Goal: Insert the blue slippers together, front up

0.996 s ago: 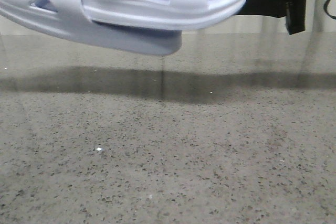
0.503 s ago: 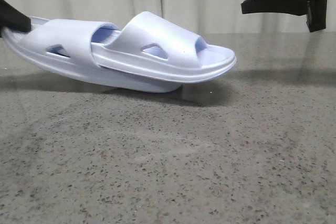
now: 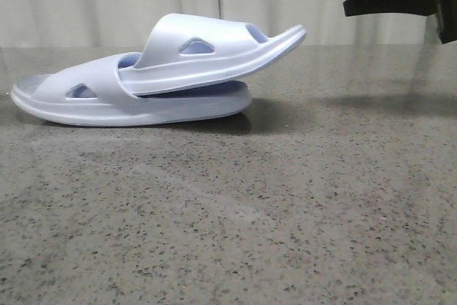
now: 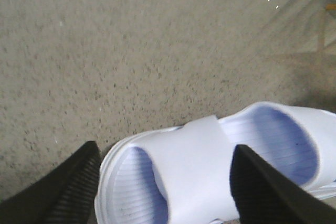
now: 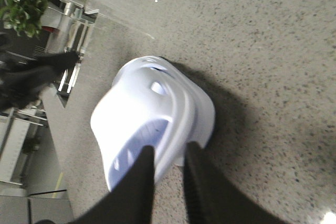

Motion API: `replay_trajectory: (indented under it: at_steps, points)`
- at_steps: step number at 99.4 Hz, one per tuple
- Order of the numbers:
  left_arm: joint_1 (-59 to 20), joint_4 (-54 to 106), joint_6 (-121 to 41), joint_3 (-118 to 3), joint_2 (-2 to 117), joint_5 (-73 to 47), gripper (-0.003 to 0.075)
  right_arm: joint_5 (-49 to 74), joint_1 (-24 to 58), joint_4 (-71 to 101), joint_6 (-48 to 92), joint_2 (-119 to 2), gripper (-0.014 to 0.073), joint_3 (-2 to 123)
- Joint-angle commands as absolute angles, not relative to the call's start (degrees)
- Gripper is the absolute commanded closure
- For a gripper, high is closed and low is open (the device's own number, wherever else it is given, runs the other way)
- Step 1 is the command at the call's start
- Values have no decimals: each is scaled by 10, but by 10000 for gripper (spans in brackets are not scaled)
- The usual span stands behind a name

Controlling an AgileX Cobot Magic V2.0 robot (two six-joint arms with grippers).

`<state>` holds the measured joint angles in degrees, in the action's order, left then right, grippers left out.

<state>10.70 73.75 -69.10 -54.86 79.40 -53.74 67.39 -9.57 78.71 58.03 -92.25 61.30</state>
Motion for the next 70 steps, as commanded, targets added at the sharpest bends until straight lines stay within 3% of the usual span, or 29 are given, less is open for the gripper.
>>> replay_trajectory:
  at_steps: [1, 4, 15, 42, 70]
  points:
    - [120, 765, -690, -577, 736, -568, 385, 746, -102, 799, 589, -879, 694, 630]
    - [121, 765, -689, -577, 724, -568, 425, 738, -102, 793, 589, -872, 696, 630]
    - [110, 765, -688, -577, 673, -559, 708, 709, -92, 773, 589, -835, 672, 629]
    - [35, 702, -657, -563, 559, -391, 705, 505, -11, 727, 589, -689, 672, 583]
    - [-93, 636, -645, -479, 436, -211, 705, 151, 185, 711, 589, -512, 672, 399]
